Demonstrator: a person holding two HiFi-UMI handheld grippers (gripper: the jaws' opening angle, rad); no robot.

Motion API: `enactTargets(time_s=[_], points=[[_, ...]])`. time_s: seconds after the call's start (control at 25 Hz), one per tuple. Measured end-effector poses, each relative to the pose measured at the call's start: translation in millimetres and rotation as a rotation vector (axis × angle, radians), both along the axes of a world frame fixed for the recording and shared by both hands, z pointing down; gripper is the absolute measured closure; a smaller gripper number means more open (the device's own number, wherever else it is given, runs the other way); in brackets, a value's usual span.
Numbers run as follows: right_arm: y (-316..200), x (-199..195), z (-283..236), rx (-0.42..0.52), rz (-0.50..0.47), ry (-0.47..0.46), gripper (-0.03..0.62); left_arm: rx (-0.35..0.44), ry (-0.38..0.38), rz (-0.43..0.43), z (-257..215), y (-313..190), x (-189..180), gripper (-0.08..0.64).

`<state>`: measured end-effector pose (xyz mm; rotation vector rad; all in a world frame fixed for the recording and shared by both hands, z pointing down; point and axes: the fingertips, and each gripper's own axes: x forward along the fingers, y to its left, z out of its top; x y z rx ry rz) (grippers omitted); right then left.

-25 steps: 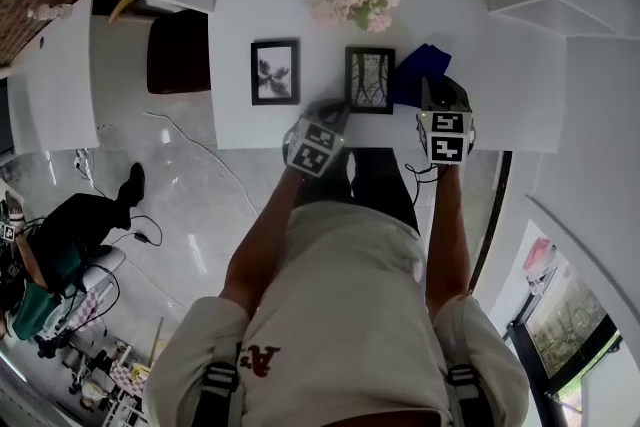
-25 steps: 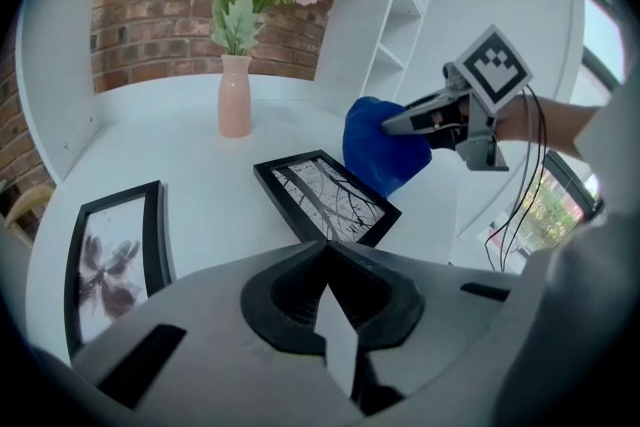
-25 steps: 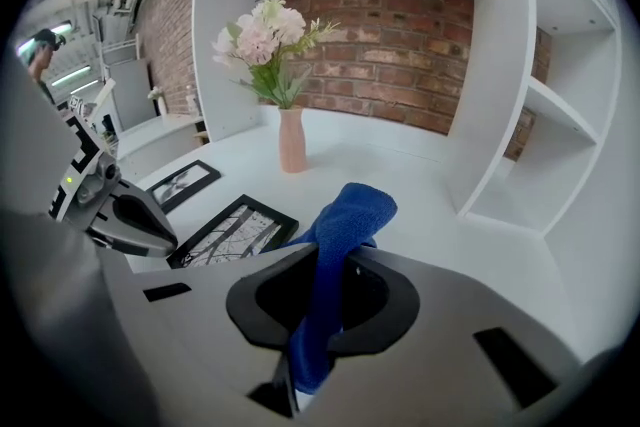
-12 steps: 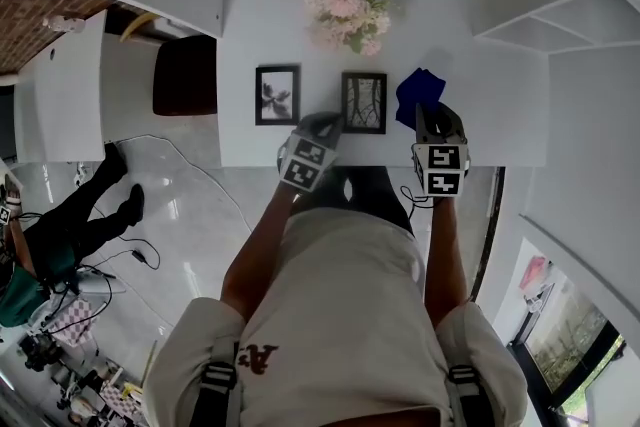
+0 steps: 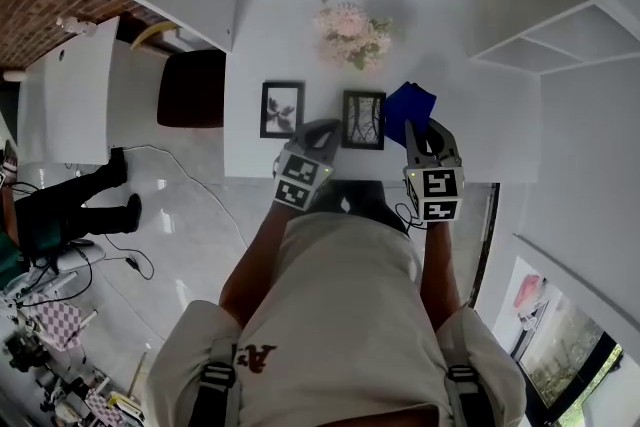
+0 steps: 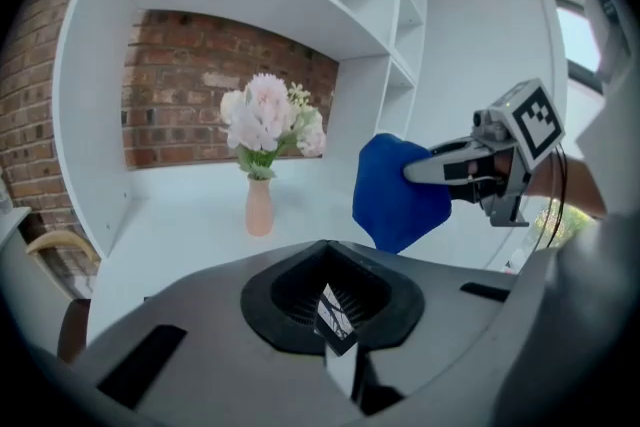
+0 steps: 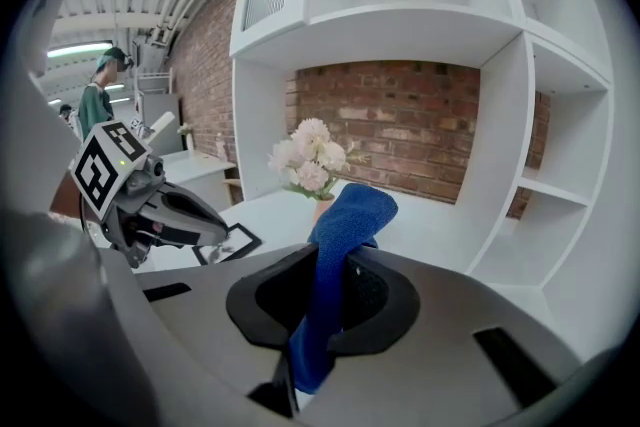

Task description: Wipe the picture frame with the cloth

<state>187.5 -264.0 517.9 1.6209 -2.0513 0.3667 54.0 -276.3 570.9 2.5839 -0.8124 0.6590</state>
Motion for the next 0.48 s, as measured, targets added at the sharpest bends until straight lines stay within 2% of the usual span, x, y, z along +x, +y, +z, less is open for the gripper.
enactTargets(time_s=[0.48], points=[[-8, -26, -92, 0.179, -0.087, -0.027, 0.565, 0.199, 0.14, -0.024, -123, -14, -1, 0.558]])
